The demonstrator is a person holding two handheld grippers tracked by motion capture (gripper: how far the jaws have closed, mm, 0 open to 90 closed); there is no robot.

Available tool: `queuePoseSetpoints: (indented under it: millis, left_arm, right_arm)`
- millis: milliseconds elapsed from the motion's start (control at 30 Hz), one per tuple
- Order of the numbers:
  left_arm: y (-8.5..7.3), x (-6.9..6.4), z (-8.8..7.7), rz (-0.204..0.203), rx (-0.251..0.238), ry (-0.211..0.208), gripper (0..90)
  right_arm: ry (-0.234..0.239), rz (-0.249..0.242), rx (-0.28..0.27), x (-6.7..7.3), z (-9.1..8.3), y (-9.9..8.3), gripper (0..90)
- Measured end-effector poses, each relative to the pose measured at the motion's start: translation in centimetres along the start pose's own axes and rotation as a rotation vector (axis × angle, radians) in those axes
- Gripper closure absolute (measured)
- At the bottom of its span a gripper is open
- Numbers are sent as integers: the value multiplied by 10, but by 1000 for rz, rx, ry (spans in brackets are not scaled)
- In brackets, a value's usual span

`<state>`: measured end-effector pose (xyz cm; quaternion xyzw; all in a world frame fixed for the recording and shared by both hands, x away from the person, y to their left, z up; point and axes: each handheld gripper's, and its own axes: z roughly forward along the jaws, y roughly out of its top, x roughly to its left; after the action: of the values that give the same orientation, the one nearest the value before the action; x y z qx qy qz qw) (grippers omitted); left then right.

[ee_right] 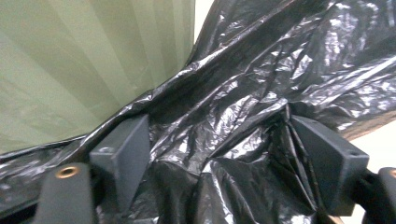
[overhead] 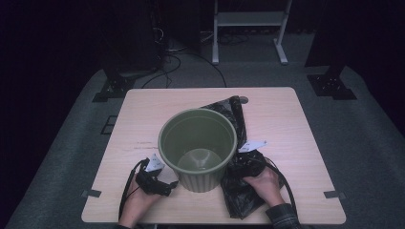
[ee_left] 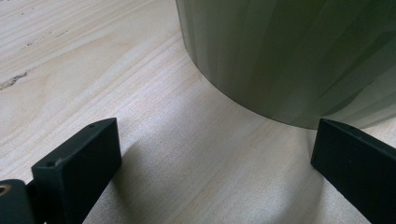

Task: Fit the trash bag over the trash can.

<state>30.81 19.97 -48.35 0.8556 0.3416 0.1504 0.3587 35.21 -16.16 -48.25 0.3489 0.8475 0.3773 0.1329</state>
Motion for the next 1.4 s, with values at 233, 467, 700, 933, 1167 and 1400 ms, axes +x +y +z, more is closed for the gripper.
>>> queuePoseSetpoints:
  millis: [233, 467, 700, 933, 1167, 1400]
  left_arm:
    - [0, 0, 0, 0, 0, 0, 2]
    - [0, 0, 0, 0, 0, 0, 2]
    - [0, 0, 0, 0, 0, 0, 2]
    - [0, 0, 0, 0, 0, 0, 3]
    - [0, 0, 0, 0, 0, 0, 2]
    - [0, 0, 0, 0, 0, 0, 2]
  right_arm:
    - [-42, 11, -23, -1, -3, -2, 541]
    - [4, -14, -39, -2, -7, -6, 884]
    - [53, -15, -46, -7, -15, -12, 899]
    - [105, -22, -70, -11, -32, -13, 899]
    - [163, -58, -95, -11, -54, -6, 898]
    - [223, -79, -138, -9, -71, 0, 898]
